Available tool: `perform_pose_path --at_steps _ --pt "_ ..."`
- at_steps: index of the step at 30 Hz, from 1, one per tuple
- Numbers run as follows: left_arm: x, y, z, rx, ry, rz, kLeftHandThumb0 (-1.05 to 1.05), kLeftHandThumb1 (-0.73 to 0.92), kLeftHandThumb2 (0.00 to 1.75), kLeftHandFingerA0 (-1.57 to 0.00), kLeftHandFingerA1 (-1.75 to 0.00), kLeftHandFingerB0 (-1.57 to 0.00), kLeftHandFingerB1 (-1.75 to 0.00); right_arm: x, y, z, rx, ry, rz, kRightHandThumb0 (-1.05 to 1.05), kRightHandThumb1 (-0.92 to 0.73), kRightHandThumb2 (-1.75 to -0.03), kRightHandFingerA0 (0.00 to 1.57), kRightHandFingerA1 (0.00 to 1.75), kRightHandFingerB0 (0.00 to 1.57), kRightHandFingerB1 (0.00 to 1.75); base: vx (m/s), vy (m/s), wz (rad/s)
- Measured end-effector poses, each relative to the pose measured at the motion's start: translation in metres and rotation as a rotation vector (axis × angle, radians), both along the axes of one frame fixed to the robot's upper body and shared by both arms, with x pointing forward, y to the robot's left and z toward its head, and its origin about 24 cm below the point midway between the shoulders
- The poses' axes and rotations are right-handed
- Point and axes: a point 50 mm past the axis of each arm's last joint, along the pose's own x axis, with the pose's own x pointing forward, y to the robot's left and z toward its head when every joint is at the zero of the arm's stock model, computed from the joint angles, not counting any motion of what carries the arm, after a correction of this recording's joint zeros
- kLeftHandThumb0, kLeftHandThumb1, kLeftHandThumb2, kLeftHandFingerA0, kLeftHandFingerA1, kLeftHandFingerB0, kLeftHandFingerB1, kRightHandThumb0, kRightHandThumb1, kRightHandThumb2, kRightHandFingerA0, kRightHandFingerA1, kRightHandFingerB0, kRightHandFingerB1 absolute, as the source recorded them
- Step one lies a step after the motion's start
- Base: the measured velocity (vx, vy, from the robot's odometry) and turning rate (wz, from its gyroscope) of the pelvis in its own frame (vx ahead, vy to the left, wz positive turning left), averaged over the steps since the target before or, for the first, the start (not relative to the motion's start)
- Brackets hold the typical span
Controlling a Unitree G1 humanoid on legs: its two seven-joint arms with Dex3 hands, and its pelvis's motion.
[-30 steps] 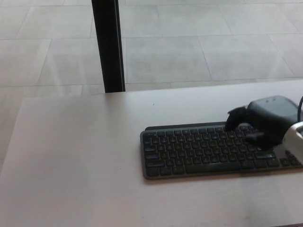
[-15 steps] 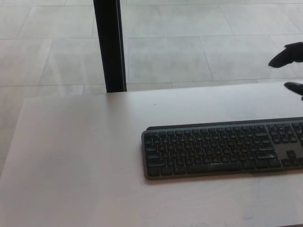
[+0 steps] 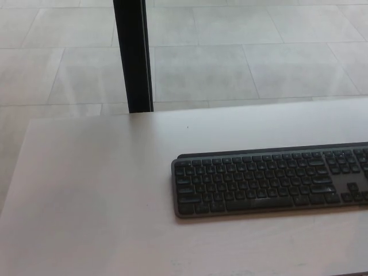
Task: The robot uses its right fingers to click on the space key of the black keyboard placed on the center of the white desk.
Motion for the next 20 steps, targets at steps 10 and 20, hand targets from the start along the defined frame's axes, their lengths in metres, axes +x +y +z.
perform_pose_path --at_steps 10,20 --pt "0.000 0.000 0.000 -0.001 -0.001 0.000 -0.56 0.59 0.58 -0.81 -0.68 -0.75 -0.62 -0.057 -0.045 -0.036 0.268 -0.126 -0.232 -0.37 -0.56 -0.95 0.70 0.69 0.59 0.66 0.00 0.000 0.00" --pt "-0.001 0.000 0.000 -0.005 -0.009 0.010 -0.58 0.63 0.59 -0.77 -0.71 -0.69 -0.60 -0.094 -0.057 -0.094 0.630 -0.280 -0.435 -0.35 -0.71 -0.60 0.69 0.52 0.71 0.77 0.00 0.000 0.00"
